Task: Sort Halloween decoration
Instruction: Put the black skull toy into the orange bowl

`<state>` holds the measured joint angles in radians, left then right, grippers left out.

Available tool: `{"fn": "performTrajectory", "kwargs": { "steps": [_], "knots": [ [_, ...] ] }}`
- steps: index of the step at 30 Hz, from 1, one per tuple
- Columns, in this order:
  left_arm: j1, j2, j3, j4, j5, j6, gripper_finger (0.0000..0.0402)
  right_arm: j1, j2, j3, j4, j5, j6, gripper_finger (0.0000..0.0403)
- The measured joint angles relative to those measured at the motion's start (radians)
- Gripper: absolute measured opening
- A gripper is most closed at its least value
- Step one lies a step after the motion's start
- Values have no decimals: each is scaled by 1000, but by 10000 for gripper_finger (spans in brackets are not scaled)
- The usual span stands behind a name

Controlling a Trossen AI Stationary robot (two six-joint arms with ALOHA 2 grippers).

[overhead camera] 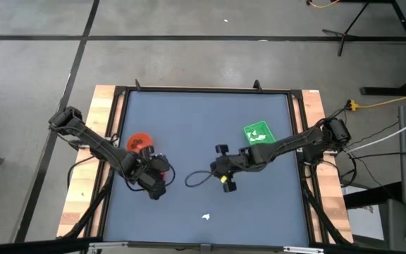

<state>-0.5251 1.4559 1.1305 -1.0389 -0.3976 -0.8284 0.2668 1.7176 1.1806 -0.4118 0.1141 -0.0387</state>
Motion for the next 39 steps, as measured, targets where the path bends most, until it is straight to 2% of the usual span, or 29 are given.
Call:
{"fn": "performTrajectory", "kwargs": {
  "steps": [9,12,18,23,32,39],
  "knots": [
    [28,5,0,116,-181,43,169,-76,-3,116,23,-1,11,97],
    [30,5,0,195,-269,161,169,-94,-3,140,46,-14,46,97],
    [20,5,0,379,-433,465,169,-140,-3,191,79,-104,169,97],
    [13,5,0,472,-524,602,169,-173,-3,224,83,-191,267,97],
    [11,5,0,618,-550,788,169,-218,-3,231,218,-389,536,97],
    [11,5,0,679,-560,862,169,-218,-3,231,252,-427,634,97]
  ]
}}
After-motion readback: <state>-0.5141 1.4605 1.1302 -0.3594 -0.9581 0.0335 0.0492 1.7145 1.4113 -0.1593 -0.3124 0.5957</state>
